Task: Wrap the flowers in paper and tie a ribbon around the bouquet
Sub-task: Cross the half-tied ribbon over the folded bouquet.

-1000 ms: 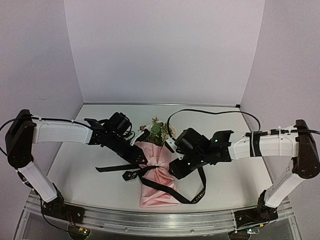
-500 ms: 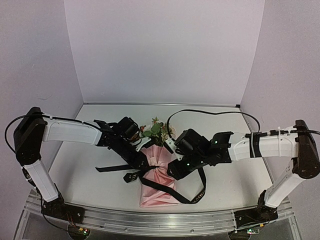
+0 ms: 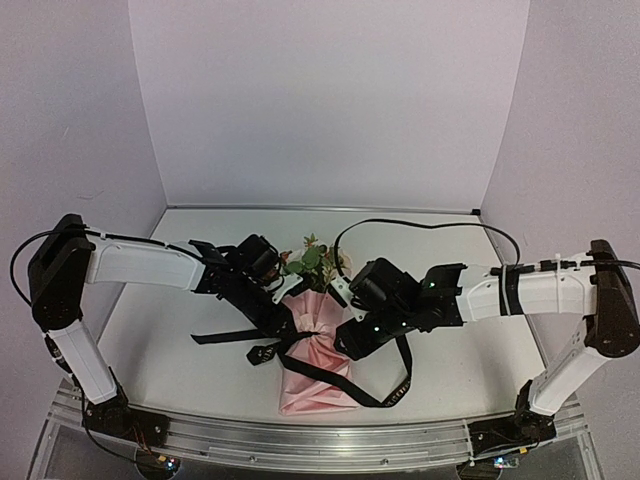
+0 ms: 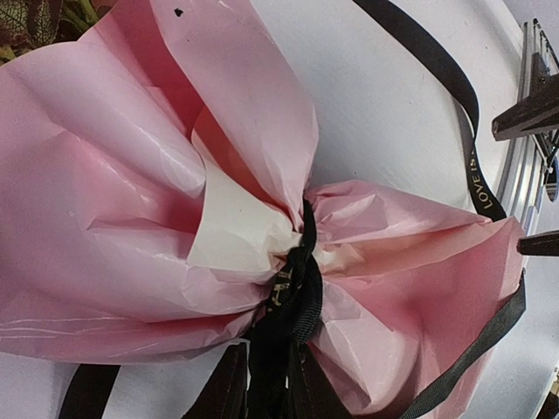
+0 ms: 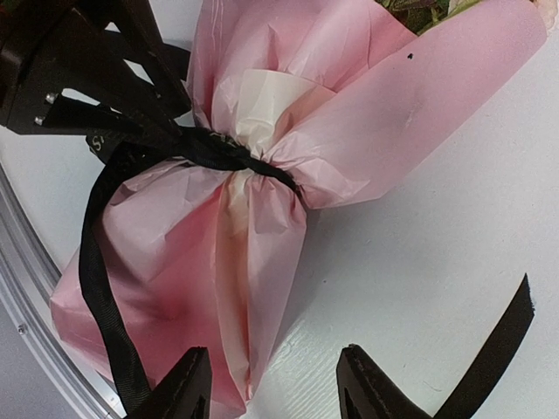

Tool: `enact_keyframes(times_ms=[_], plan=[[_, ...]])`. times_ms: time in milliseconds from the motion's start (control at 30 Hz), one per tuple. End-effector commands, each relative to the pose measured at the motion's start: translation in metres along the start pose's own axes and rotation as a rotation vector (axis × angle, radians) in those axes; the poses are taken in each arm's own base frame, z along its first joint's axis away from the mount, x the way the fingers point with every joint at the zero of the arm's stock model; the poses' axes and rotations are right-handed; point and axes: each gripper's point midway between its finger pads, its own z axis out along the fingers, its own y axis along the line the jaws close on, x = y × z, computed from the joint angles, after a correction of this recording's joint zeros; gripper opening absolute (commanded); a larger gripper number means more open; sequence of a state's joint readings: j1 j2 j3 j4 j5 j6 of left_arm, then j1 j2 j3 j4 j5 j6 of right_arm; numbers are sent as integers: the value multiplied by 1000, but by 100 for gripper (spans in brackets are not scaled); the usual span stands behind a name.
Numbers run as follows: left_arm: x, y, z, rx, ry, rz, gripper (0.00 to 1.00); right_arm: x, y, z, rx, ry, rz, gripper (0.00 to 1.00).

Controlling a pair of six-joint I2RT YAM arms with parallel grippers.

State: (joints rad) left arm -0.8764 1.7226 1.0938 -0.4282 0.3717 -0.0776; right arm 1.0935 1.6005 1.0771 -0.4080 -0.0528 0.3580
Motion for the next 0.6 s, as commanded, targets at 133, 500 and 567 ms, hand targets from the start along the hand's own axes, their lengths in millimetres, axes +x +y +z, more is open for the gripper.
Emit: enact_keyframes(times_ms=[133,500,567], plan=[[-4,0,1,-9,-14,21,18,-10,3,-11,-15,-48,-2,50],[-3,1,4,-10,-34,11,2,-12,4,-11,-19,-50,-10,50],[-9,-2,-1,-5,-59,19,0,-12,4,-12,-18,-48,-14,50]])
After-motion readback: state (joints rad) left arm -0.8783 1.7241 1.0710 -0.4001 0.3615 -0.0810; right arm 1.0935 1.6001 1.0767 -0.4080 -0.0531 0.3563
